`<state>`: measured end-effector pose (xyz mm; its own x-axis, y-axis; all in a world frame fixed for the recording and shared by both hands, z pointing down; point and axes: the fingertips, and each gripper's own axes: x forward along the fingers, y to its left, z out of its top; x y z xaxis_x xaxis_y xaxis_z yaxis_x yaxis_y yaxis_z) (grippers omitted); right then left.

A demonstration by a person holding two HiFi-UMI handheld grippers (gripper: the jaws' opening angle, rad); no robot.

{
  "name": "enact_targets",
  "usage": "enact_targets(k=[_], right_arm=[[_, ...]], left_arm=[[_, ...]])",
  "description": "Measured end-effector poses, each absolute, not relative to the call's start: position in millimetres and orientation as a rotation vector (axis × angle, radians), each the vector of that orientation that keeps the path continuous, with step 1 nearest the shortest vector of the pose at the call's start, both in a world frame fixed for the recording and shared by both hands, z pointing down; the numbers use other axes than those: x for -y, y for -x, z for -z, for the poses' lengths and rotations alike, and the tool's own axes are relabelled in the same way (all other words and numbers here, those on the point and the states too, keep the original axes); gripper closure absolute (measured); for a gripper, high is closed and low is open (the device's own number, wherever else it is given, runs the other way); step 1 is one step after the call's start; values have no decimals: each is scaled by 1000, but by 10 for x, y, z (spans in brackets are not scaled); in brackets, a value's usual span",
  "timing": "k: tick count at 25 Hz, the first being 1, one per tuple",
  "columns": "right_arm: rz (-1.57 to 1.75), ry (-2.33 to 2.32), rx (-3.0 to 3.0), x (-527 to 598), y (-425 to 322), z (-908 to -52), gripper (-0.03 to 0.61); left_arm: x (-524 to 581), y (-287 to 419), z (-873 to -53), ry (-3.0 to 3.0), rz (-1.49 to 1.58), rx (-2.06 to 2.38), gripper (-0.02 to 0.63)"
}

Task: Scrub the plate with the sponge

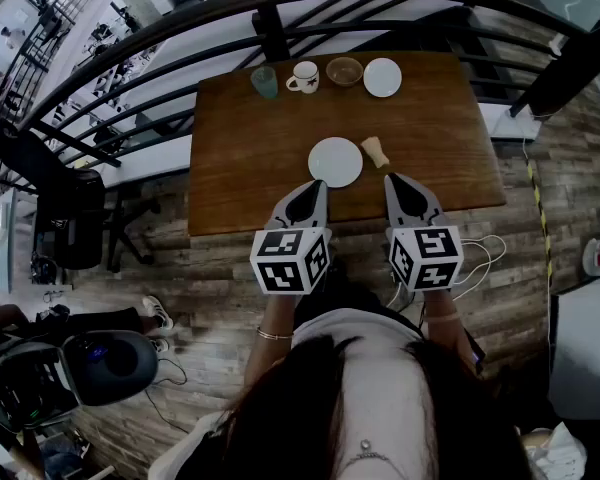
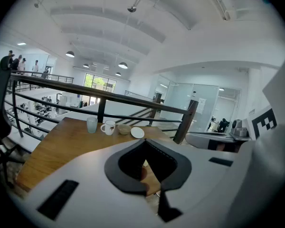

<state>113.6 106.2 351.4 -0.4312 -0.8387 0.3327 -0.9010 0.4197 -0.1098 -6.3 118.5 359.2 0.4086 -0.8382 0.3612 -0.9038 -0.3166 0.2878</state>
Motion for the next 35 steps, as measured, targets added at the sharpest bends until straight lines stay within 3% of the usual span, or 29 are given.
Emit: enact_targets(k=[35], right_arm=[[-429, -1575, 2281, -443, -741, -3857, 540]], left_arm=[[-571, 591, -3863, -2246, -249, 1330, 604]])
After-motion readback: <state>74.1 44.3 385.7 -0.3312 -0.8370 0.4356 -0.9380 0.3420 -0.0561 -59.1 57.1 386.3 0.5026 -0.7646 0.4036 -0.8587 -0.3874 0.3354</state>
